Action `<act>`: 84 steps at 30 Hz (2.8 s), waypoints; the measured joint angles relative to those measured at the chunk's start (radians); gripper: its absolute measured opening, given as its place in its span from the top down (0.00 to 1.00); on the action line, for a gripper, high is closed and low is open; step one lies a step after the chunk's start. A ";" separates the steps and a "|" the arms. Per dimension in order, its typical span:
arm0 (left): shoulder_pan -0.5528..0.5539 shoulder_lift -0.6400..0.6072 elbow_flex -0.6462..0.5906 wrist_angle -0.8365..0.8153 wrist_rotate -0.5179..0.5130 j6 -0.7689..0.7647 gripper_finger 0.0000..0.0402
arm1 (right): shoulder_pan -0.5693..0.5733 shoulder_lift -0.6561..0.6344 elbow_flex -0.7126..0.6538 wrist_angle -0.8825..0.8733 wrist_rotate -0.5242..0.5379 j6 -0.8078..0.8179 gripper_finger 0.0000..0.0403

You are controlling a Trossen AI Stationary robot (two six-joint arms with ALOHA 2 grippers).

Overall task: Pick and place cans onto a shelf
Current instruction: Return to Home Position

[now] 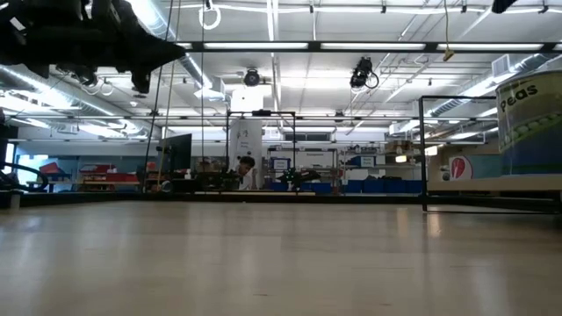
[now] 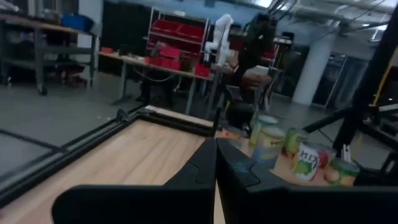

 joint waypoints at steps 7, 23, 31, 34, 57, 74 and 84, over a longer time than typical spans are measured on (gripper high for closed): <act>-0.188 -0.007 0.002 0.059 -0.058 0.112 0.97 | 0.005 0.055 -0.192 0.265 -0.011 0.126 0.93; -0.251 -0.006 -0.130 0.126 -0.090 0.060 0.97 | -0.018 -0.033 -0.356 0.294 -0.060 0.031 0.93; -0.250 -0.029 -0.169 0.122 -0.100 0.058 0.97 | -0.039 -0.035 -0.542 0.449 -0.062 -0.005 0.93; -0.250 -0.079 -0.169 0.064 -0.104 0.084 0.97 | -0.039 -0.030 -0.539 0.458 -0.058 -0.017 0.93; -0.250 -0.516 -0.169 -0.415 -0.112 0.158 0.97 | -0.039 -0.026 -0.539 0.274 -0.060 0.018 0.93; -0.250 -0.515 -0.169 -0.412 -0.112 0.155 0.97 | -0.039 -0.020 -0.542 0.357 -0.063 -0.079 0.93; -0.250 -0.515 -0.169 -0.412 -0.112 0.155 0.97 | -0.039 -0.020 -0.542 0.358 -0.063 -0.081 0.93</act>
